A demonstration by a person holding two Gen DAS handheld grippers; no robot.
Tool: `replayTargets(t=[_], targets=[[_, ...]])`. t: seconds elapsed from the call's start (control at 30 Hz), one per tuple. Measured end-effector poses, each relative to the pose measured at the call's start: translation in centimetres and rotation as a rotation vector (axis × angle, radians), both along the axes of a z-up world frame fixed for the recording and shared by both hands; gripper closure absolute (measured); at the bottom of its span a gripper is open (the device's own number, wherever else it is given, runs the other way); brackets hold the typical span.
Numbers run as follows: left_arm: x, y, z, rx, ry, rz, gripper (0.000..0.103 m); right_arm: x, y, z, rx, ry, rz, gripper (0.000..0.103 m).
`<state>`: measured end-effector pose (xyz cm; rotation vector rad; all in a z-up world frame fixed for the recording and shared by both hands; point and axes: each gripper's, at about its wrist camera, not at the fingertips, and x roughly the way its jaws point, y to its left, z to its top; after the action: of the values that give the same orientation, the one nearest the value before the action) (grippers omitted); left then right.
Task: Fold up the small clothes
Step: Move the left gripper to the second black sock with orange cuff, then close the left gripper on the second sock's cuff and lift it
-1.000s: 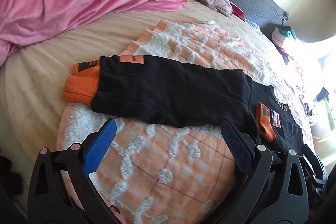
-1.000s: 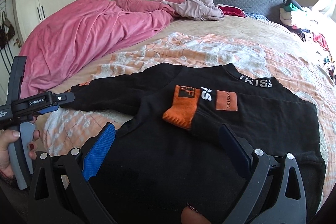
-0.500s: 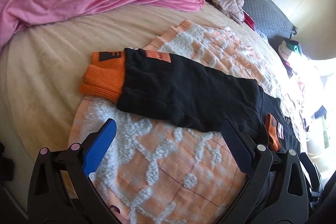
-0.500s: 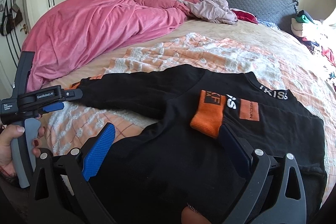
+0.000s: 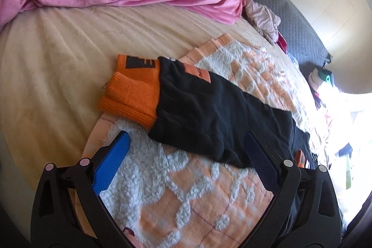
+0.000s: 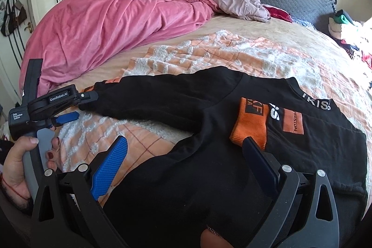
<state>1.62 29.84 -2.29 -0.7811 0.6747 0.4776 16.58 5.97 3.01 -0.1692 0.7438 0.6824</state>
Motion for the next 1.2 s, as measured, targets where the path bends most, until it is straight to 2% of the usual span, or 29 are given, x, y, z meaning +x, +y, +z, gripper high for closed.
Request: replayTargets(t=[0.07,0.23,0.3,0.33,0.37,0.4,0.43,0.5,0.57,0.67,0.8,1.07,1.13,1.2], targets=[[0.3,0.4,0.0,-0.004,-0.002,0.026,0.013,0.3,-0.1,-0.1,-0.002,0.003,-0.012,0.005],[1.8,1.4,0.5,0.014,0.03,0.122,0.029,1.0,-0.4,-0.1,0.001,0.012,-0.039,0.005],[2.4,2.2,0.2,0.002,0.036,0.155,0.042,1.2,-0.5,-0.1,-0.003,0.009,-0.045,0.005],[2.7,2.4,0.2,0.016,0.025,0.173,0.043,1.3,-0.6,-0.1,-0.006,0.004,-0.047,0.005],[2.8,2.4,0.2,0.052,0.013,0.181,0.049,1.3,-0.6,-0.1,-0.01,0.0,-0.052,0.005],[3.1,2.3,0.2,0.091,0.013,0.186,0.061,1.3,-0.7,-0.1,-0.012,-0.002,-0.059,0.005],[3.5,2.2,0.0,0.115,0.033,0.187,0.067,1.4,-0.9,-0.2,-0.011,-0.003,-0.066,0.005],[3.8,2.2,-0.2,0.092,0.014,0.171,0.076,1.5,-1.4,-0.4,-0.006,-0.003,-0.092,0.005],[4.0,2.0,0.2,0.106,-0.005,0.149,0.088,1.5,-2.1,-0.7,0.001,-0.004,-0.129,0.005],[3.9,1.3,1.3,0.126,-0.054,0.12,0.09,1.6,-3.2,-1.5,0.004,0.014,-0.181,0.005],[4.0,-1.4,3.0,0.22,-0.093,0.054,0.09,1.9,-4.3,-2.2,0.019,0.034,-0.227,0.005],[5.0,-5.0,4.3,0.263,-0.169,-0.086,0.091,2.3,-6.5,-2.8,-0.001,0.047,-0.318,0.005],[5.3,-6.1,4.6,0.263,-0.195,-0.135,0.095,2.5,-7.5,-2.8,0.006,0.056,-0.347,0.005],[5.6,-7.2,4.6,0.272,-0.201,-0.17,0.095,2.6,-8.4,-2.9,0.012,0.069,-0.377,0.005]])
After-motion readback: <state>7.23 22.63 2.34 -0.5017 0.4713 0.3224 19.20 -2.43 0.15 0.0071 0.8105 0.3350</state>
